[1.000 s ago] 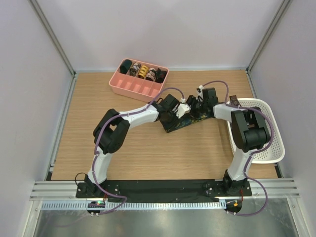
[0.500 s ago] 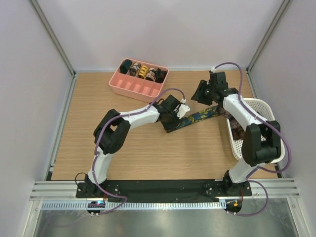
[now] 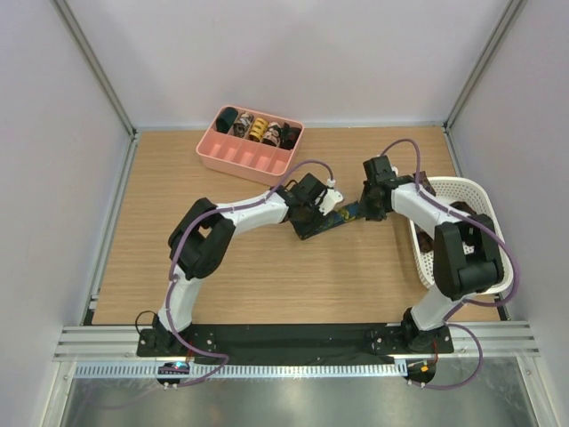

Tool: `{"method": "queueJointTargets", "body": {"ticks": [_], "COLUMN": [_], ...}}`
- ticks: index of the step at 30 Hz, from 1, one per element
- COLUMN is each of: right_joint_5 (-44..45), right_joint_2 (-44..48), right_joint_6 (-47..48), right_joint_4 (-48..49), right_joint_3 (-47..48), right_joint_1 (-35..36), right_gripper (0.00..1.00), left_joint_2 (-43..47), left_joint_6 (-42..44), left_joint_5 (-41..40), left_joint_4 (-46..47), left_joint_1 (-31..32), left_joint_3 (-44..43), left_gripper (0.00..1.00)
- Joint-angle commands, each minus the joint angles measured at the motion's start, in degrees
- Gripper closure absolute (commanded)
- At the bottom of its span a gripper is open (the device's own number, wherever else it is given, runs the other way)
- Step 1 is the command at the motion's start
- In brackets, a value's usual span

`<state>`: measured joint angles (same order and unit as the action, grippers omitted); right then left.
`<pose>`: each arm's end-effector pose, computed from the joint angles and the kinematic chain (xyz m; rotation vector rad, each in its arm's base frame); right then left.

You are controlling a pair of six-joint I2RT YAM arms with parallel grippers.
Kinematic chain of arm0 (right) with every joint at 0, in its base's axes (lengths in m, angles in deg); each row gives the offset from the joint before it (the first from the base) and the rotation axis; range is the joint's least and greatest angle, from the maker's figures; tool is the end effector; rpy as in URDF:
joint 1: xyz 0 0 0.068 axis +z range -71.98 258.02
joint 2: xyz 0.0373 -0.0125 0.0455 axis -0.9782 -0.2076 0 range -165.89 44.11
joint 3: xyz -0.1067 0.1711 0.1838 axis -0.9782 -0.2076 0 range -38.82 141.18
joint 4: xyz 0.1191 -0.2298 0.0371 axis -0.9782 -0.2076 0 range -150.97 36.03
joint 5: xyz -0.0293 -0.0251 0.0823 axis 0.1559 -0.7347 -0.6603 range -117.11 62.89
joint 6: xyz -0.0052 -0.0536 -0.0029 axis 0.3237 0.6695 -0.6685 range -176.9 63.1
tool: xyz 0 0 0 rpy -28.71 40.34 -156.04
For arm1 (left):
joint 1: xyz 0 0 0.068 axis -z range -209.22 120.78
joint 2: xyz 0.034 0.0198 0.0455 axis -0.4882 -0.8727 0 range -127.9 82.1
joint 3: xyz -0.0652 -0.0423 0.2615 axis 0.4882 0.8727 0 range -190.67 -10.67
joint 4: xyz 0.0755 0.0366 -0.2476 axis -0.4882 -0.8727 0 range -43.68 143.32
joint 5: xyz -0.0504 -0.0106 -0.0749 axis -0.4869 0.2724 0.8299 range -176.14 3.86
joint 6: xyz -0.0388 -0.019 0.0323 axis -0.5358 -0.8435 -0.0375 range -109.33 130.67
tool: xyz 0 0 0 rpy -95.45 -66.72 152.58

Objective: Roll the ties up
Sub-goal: Roll the tie

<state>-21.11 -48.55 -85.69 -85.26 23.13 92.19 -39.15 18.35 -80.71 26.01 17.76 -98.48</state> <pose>0.3160 0.0759 0.2070 0.3713 2.6214 0.1127 0.3032 -0.3298 0.1587 1.2554 2.3568 -0.3536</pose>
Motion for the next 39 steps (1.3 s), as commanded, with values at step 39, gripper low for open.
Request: {"method": "queueJointTargets", "body": {"ticks": [39], "right_joint_5": [9.1], "right_joint_2": [24.3], "right_joint_6": [8.5], "right_joint_4": [5.6], "right_joint_3": [-10.6], "right_joint_1": [12.5], "right_gripper": [0.67], "left_joint_2": [-10.8], "left_joint_6": [-6.9], "left_joint_5": [-4.4], "left_joint_4": [-22.9], "left_joint_1": [2.9], "left_joint_3": [-1.1], "left_gripper": [0.83]}}
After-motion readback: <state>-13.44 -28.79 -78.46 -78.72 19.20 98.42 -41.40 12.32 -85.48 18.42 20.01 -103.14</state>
